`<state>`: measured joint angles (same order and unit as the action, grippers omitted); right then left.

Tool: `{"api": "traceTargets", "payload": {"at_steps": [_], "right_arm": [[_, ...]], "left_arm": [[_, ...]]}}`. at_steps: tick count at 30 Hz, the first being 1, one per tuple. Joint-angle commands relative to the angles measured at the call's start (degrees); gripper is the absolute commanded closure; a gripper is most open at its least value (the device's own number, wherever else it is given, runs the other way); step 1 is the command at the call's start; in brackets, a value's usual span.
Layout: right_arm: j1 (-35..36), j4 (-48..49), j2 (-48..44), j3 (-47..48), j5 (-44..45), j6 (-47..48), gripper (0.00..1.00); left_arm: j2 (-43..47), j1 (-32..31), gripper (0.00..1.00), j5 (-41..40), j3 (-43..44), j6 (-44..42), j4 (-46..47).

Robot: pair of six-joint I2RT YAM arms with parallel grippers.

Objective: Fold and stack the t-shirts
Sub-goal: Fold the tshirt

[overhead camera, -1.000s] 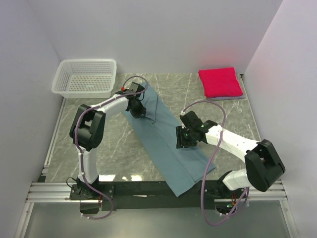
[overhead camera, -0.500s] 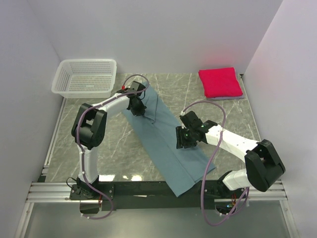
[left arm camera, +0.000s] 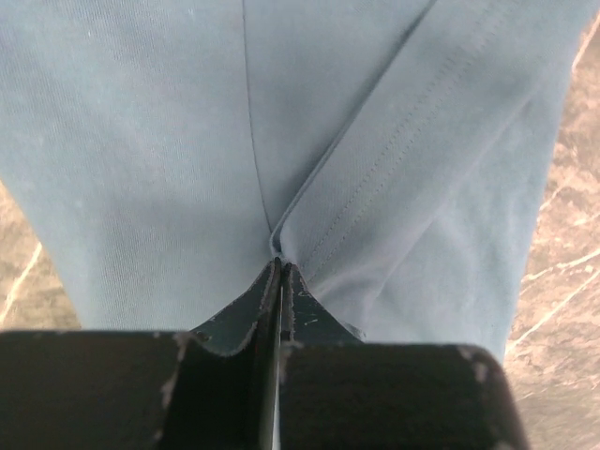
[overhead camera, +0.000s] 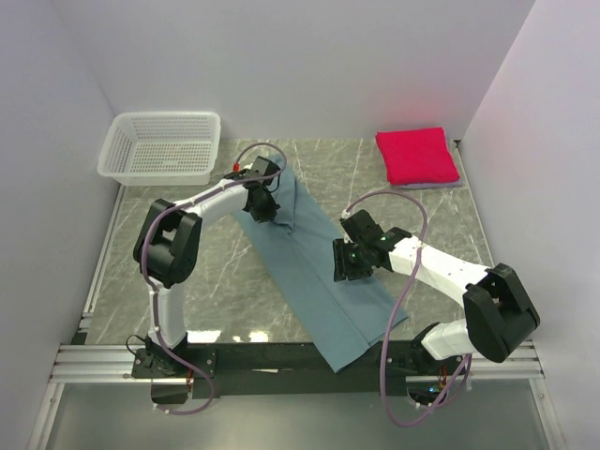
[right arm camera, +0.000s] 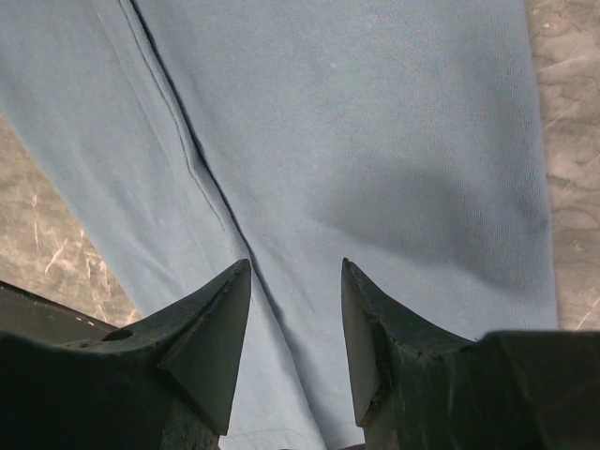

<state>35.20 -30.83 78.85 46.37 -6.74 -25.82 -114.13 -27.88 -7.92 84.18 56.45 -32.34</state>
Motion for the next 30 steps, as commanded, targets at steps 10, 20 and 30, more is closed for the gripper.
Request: {"api": "traceTargets", "payload": {"at_steps": [10, 20, 30], "right_arm": [[-0.57, 1.47, 0.69, 0.21, -0.46, 1.30, 0.50], [-0.66, 1.30, 0.61, 0.65, -0.03, 1.13, 0.50], [-2.33, 2.09, -3.78, -1.37, 1.12, 0.34, 0.50]], "left_arm": [[3.74, -3.58, 0.89, -9.74, 1.42, -0.81, -2.12], [1.00, -3.94, 0.67, -9.13, 0.11, 0.33, -1.15], [6.81, -1.05, 0.56, -6.69, 3.71, -6.86, 5.95]]}}
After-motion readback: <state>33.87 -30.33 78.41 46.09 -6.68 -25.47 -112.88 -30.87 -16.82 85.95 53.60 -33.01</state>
